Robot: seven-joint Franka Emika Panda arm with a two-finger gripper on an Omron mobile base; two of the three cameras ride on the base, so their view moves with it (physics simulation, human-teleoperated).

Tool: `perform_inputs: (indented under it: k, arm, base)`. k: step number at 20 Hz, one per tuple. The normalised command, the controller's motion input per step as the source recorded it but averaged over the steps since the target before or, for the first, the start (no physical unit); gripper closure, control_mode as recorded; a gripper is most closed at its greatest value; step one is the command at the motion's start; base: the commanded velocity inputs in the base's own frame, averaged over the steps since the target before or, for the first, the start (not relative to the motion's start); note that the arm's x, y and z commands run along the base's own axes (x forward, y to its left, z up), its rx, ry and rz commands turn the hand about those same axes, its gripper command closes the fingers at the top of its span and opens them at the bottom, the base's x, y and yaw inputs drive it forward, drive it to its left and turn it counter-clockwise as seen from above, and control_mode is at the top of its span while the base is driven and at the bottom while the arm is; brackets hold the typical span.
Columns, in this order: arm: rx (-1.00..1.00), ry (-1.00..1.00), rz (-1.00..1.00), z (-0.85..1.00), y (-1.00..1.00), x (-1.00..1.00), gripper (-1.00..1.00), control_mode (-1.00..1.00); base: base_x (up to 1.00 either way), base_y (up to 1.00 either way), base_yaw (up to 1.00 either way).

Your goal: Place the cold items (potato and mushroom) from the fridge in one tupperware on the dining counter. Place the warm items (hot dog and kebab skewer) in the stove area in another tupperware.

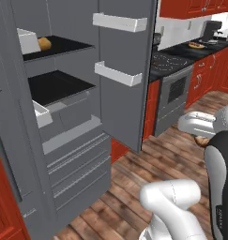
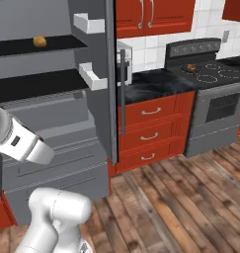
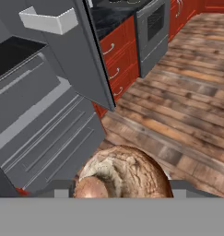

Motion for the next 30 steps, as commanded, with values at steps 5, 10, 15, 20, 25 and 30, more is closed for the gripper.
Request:
perform_inputs:
  k: [5, 10, 15, 20, 25, 30]
  arm:
    - [0.0, 0.0, 0.0, 0.0, 0.0, 0.0, 1.0, 1.0]
    - [0.0, 0.0, 0.0, 0.0, 0.0, 0.0, 1.0, 1.0]
    - [0.0, 0.0, 0.0, 0.0, 0.0, 0.0, 1.0, 1.0]
    - [0.0, 0.0, 0.0, 0.0, 0.0, 0.0, 1.0, 1.0]
    - [0.0, 0.0, 0.0, 0.0, 0.0, 0.0, 1.0, 1.0]
    - [0.0, 0.0, 0.0, 0.0, 0.0, 0.0, 1.0, 1.0]
  base:
    - [-0.54, 0.0, -0.71]
    - [-0.55, 0.0, -0.72]
    - [-0.55, -0.06, -0.7]
    - [-0.48, -0.16, -0.66]
    - [-0.48, -0.47, -0.48]
    - [0.12, -0.86, -0.24]
